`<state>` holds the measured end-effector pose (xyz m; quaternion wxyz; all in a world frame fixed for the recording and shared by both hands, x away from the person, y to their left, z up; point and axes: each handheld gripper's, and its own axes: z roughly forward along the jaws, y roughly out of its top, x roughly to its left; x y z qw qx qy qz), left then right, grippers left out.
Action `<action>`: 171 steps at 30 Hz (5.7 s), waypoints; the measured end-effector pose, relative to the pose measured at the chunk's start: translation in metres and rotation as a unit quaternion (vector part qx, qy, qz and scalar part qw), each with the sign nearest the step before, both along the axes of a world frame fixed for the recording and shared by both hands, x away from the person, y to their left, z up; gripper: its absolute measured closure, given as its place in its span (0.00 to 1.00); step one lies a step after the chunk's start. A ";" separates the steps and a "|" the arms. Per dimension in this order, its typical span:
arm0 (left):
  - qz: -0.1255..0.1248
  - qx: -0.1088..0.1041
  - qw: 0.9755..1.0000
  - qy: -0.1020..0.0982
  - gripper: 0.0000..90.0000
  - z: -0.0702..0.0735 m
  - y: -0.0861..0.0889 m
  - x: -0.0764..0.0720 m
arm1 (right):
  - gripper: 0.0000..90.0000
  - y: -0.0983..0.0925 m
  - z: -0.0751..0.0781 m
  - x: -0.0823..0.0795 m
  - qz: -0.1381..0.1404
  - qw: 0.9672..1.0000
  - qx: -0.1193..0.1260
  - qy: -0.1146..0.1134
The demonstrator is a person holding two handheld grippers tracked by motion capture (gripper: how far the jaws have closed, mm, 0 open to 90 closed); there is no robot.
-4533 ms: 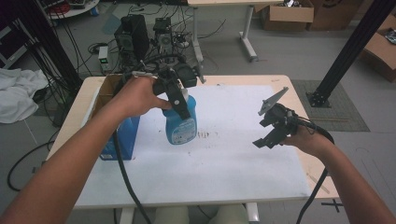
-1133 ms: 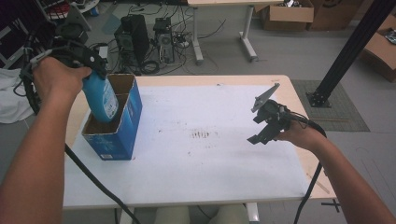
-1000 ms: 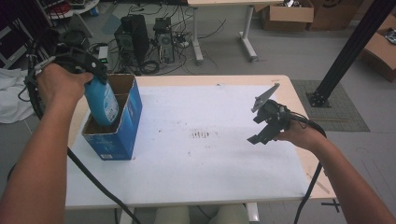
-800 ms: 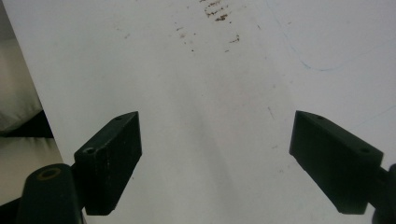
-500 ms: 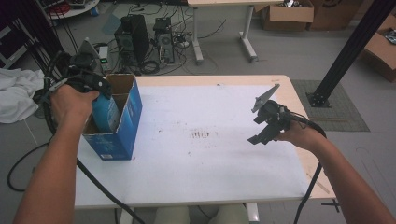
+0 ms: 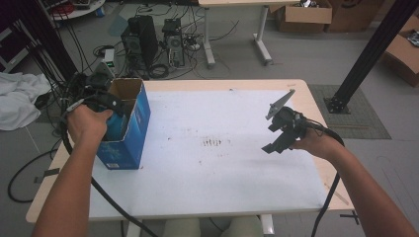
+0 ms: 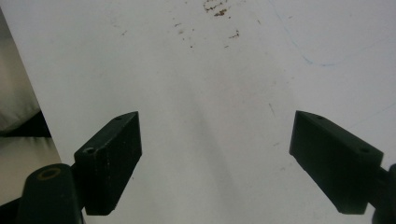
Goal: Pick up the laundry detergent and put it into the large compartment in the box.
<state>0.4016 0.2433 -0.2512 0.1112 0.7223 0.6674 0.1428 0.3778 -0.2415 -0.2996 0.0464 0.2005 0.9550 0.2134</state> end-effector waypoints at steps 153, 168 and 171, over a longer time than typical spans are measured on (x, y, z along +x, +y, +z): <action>-0.428 -0.007 0.903 -0.036 0.20 0.068 -0.150 -0.011 | 0.19 0.001 0.011 -0.018 -0.008 1.000 -0.004 0.007; -0.525 0.007 0.851 -0.018 0.20 0.054 -0.193 -0.020 | 0.19 -0.001 0.013 -0.020 -0.007 1.000 -0.004 0.009; -0.536 0.009 0.844 -0.015 0.20 0.050 -0.199 -0.021 | 0.19 -0.002 0.013 -0.019 -0.010 1.000 -0.003 0.008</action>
